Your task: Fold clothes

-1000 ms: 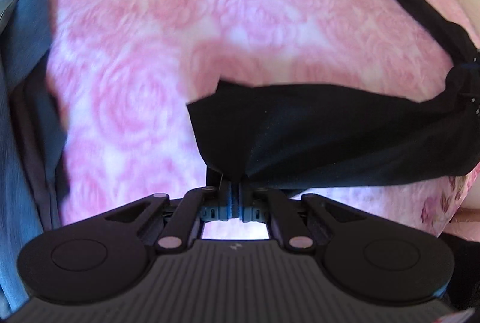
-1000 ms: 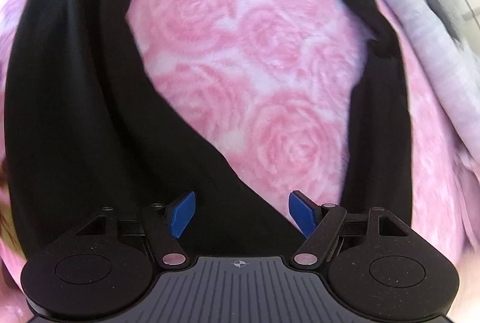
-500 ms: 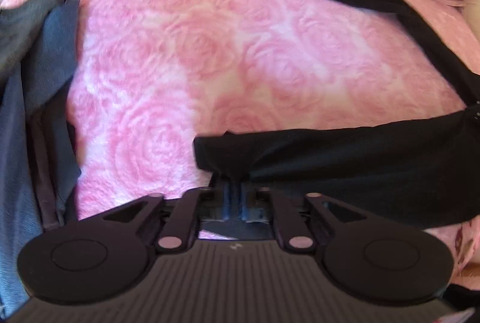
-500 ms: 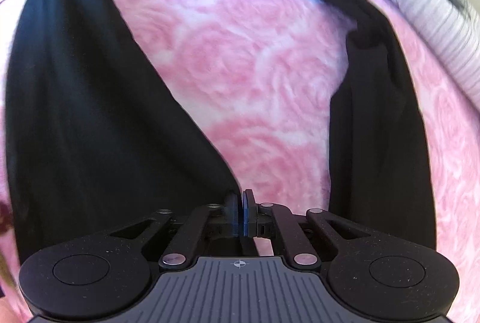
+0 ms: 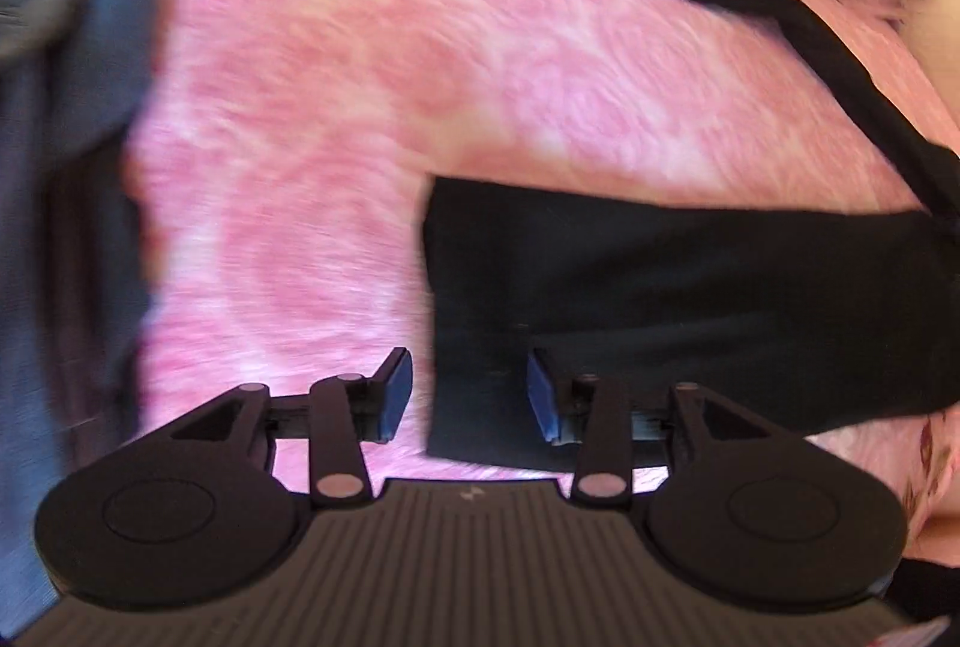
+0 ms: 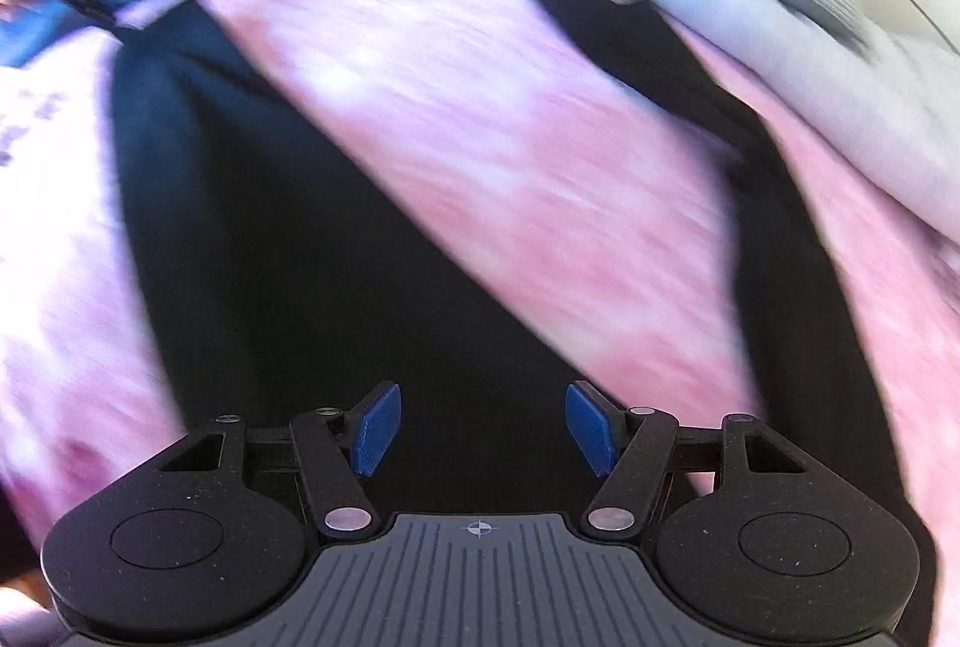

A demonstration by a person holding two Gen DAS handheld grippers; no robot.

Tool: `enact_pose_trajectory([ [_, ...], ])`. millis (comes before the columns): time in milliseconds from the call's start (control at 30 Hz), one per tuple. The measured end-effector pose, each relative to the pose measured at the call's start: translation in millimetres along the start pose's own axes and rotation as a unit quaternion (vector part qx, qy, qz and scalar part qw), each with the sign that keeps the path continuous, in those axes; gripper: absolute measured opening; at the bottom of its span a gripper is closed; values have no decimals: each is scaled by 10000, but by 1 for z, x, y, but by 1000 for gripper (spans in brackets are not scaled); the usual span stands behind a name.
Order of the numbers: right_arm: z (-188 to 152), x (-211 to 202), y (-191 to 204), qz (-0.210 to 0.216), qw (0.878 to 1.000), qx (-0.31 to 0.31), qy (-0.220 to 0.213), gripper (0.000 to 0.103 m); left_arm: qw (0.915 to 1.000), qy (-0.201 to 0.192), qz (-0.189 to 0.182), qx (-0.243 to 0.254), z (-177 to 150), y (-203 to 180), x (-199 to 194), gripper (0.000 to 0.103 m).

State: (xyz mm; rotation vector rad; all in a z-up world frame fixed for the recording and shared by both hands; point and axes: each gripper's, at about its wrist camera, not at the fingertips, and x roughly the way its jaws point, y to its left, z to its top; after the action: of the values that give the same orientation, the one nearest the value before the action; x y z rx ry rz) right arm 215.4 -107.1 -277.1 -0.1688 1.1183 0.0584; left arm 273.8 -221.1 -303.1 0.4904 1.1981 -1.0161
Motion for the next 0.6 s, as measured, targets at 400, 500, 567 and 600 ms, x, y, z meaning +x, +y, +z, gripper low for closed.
enact_pose_trajectory([
  [400, 66, 43, 143, 920, 9864, -1326, -317, 65, 9785, -1245, -1642, -35, 111, -10, 4, 39],
  [500, 68, 67, 166, 859, 9818, -1679, -241, 65, 9819, -1239, -1431, 72, 102, 12, -10, 40],
  [567, 62, 81, 176, 864, 9780, -1893, -160, 65, 9849, -1091, -1267, 445, 81, 23, -20, 40],
  [600, 59, 86, 180, 848, 9759, -2006, -116, 65, 9864, -956, -1199, 595, 68, 27, -21, 40],
])
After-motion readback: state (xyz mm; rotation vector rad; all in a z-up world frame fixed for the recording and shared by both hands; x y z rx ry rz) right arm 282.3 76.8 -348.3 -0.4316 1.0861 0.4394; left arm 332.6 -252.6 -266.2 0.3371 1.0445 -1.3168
